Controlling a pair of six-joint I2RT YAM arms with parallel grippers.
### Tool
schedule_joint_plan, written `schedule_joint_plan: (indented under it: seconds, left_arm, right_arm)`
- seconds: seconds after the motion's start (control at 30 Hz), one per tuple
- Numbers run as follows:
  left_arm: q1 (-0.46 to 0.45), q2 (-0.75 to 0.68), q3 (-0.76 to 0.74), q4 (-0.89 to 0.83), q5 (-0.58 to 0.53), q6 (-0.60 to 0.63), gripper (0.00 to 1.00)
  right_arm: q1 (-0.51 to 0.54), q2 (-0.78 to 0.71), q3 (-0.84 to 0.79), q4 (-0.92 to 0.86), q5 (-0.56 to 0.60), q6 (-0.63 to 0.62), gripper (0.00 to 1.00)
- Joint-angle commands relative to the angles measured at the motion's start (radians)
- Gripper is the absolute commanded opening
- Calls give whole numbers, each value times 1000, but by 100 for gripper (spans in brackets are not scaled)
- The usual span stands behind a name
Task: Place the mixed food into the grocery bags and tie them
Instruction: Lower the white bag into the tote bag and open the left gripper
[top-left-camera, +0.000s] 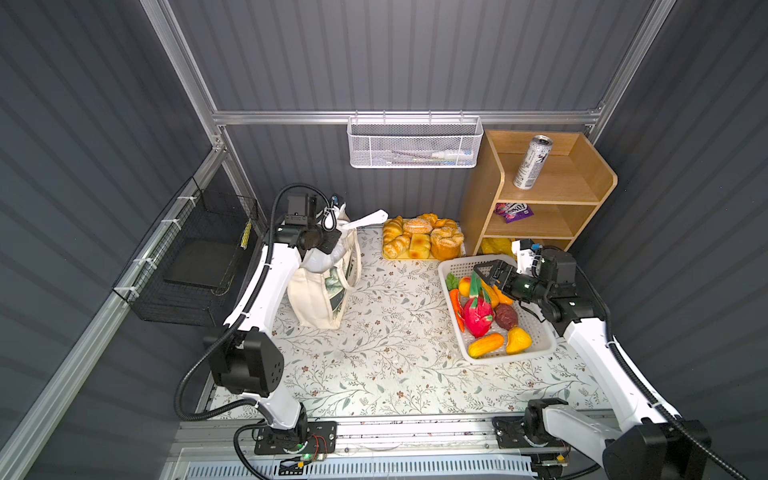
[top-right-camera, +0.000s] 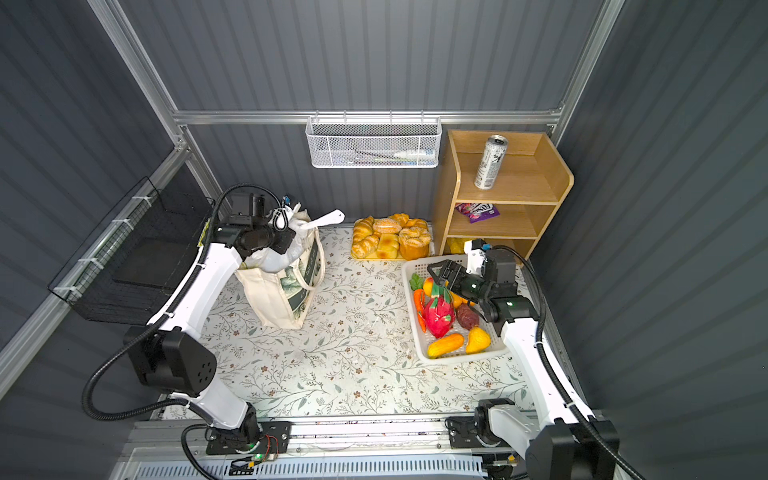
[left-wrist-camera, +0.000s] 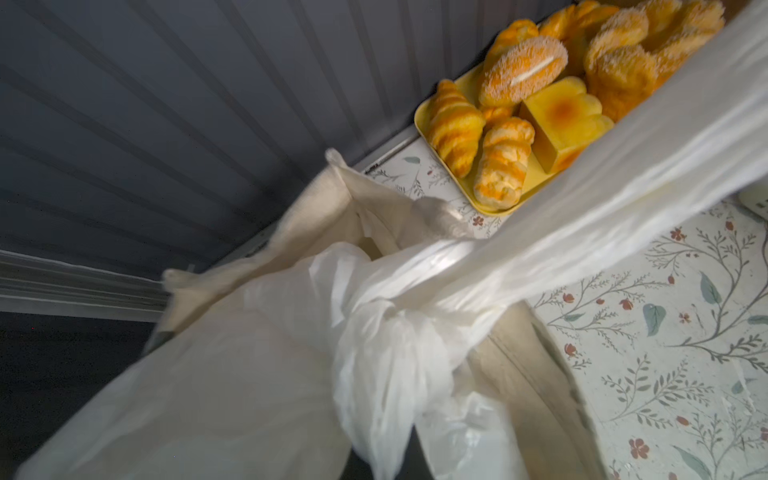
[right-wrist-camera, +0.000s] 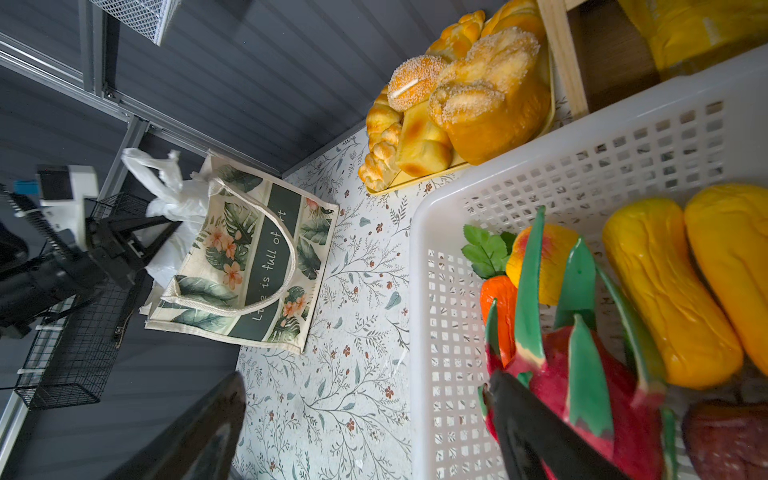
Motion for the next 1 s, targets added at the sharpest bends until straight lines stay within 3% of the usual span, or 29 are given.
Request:
schedule_joint_plan:
  seconds: [0.0,0.1,0.3,0.5,0.6,0.63,0.67,0.7,0.83,0.97]
  left_arm:
    - [1,47,-26,-83,-27,-52,0]
    - [2,78,-48,-78,-16,-82,1]
    - [2,170,-96,-109,53,-169,21]
    - [2,141,-77,-83,102,-186,36]
    - [2,99,20,-94,170,-215,56]
    - [2,80,56,-96,193,-232,67]
    - [2,58,92,-94,209,-252,92]
    - [2,42,120,-90,216,-267,100]
    - [3,-8,194,-87,158,-309,100]
    - [27,-2,145,-94,96,-337,100]
  right_arm:
    - [5,-10,-8,-3,13,-11,93]
    - [4,-15,-10,-8,19,-14,93]
    - [5,-25,-7,-15,30,-15,93]
    - [4,-24,6,-31,35,-23,93]
    - [5,-21,14,-37,34,-24,93]
    - [5,-19,18,-39,33,-25,93]
    - [5,-15,23,-42,32,-27,94]
    - [4,-11,24,-43,31,-27,94]
    - [5,4,35,-44,26,-30,94]
    - [4,10,39,-45,31,-33,94]
